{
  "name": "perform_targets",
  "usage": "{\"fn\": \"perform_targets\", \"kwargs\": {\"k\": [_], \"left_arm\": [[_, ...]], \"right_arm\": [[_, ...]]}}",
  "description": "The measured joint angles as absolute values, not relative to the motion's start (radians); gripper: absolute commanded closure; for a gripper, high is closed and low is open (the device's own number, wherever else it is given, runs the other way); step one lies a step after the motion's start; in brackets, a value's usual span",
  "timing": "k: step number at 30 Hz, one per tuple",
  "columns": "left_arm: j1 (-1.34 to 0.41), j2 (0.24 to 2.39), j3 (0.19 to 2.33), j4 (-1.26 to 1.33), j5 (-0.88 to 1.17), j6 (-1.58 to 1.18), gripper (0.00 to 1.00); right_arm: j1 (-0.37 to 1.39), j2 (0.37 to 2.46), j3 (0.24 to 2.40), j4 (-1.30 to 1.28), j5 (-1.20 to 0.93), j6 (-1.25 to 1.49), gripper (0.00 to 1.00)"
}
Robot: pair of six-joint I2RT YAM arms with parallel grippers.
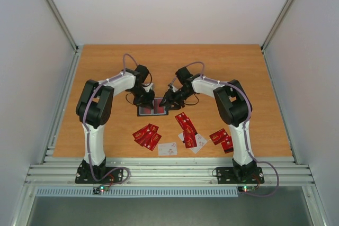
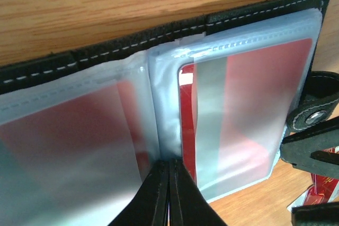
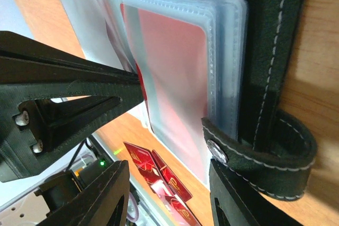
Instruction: Put the credit cards into the card holder
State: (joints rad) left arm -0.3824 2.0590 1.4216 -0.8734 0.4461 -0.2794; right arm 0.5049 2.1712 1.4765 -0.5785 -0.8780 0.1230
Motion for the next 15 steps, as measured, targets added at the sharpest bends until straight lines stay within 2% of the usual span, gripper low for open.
{"fn": "perform_targets", "kwargs": {"k": [15], "left_arm": [[-0.381, 2.064, 1.422, -0.873, 0.449, -0.279, 0.97]], "right_arm": [[0.503, 2.181, 1.475, -0.584, -0.879, 0.098, 0.57]]}}
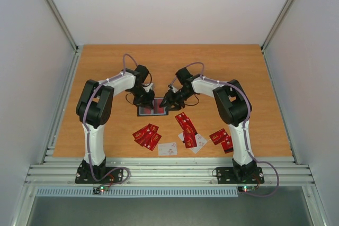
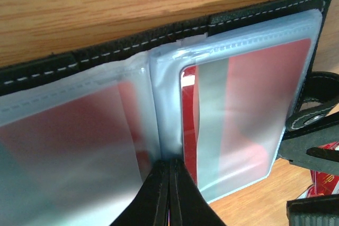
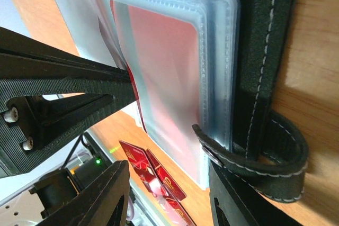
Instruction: Put the credit cards into the card holder
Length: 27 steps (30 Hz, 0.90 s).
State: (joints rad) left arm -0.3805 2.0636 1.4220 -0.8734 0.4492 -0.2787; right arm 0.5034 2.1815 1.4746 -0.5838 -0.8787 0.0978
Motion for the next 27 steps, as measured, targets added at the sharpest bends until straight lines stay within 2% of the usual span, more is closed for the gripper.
{"fn": "perform_targets", "kwargs": {"k": [27], "left_arm": [[-0.380, 2.069, 1.425, -0.877, 0.456, -0.276, 0.99]], "right_arm": [[0.502, 2.187, 1.473, -0.564, -0.901, 0.104, 0.57]]}}
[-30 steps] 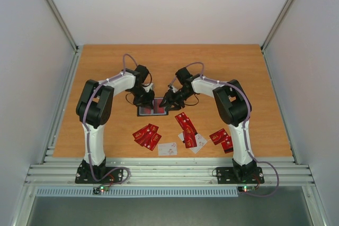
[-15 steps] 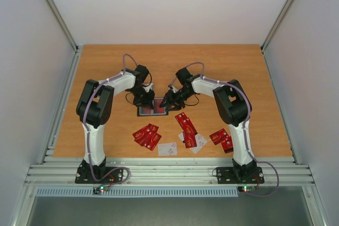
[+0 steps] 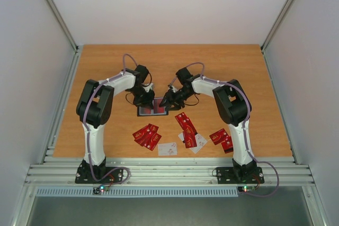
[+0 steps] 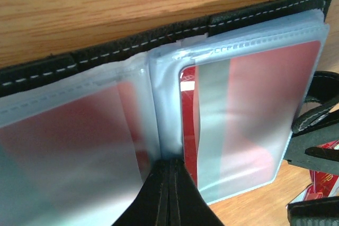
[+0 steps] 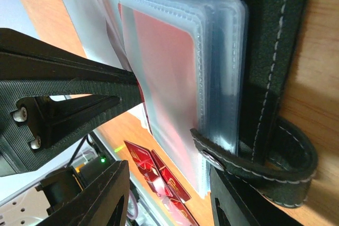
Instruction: Put the credit cards into the card holder
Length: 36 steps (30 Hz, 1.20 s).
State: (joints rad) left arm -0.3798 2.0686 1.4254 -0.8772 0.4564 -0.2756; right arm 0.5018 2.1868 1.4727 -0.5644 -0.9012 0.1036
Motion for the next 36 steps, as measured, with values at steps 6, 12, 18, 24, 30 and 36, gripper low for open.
{"fn": "perform_targets", "kwargs": {"k": [6, 12, 18, 24, 30, 36], "left_arm": [[-0.380, 2.070, 1.428, -0.880, 0.458, -0.276, 0.99], [-0.381, 2.070, 1.430, -0.881, 0.458, -0.276, 0.99], [-0.386, 2.070, 1.430, -0.878, 0.465, -0.279, 0.99], [-0.396, 2.070, 1.430, -0.878, 0.468, -0.279, 0.99], [-0.396, 2.070, 1.431, -0.878, 0.472, -0.284, 0.98], [-0.385, 2.059, 1.430, -0.879, 0.485, -0.311, 0.97]], "right_arm": [[0.502, 2.187, 1.473, -0.558, -0.913, 0.107, 0.58], [0.505, 2.187, 1.496, -0.558, -0.921, 0.108, 0.58], [0.513, 2.187, 1.522, -0.558, -0.928, 0.107, 0.58], [0.518, 2.187, 1.532, -0.560, -0.934, 0.107, 0.58], [0.521, 2.187, 1.549, -0.562, -0.936, 0.107, 0.58], [0.522, 2.187, 1.554, -0.570, -0.936, 0.107, 0.58]]}}
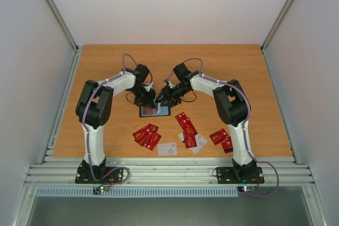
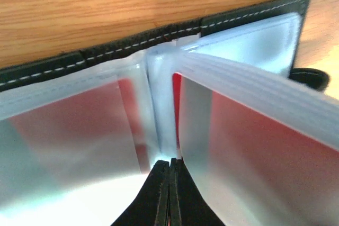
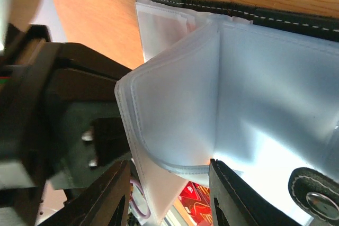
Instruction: Put the credit cards into the card holder
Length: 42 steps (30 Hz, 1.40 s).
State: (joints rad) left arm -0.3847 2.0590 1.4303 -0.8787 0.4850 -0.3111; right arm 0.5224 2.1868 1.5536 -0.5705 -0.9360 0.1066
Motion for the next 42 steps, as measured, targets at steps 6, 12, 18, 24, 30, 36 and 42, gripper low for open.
{"fn": "perform_targets", "kwargs": {"k": [6, 12, 18, 24, 30, 36, 42], "left_arm": [[-0.353, 1.987, 1.428, -0.878, 0.493, -0.345, 0.97], [-0.321, 1.915, 1.394, -0.874, 0.500, -0.368, 0.97], [-0.289, 1.858, 1.339, -0.871, 0.502, -0.380, 0.97], [-0.267, 1.774, 1.265, -0.857, 0.500, -0.393, 0.96], [-0.239, 1.642, 1.157, -0.803, 0.492, -0.420, 0.96], [-0.200, 1.528, 1.068, -0.800, 0.466, -0.434, 0.96], [-0.190, 1.421, 1.065, -0.842, 0.419, -0.434, 0.95]], "right_arm": [[0.522, 2.187, 1.554, -0.579, -0.936, 0.105, 0.58], [0.522, 2.187, 1.554, -0.588, -0.936, 0.102, 0.59], [0.523, 2.196, 1.575, -0.601, -0.936, 0.096, 0.58], [0.524, 2.217, 1.635, -0.667, -0.944, 0.086, 0.58], [0.554, 2.315, 1.819, -0.754, -0.964, 0.086, 0.58], [0.630, 2.390, 1.949, -0.787, -1.000, 0.100, 0.58], [0.673, 2.390, 1.966, -0.762, -1.042, 0.143, 0.58]]}}
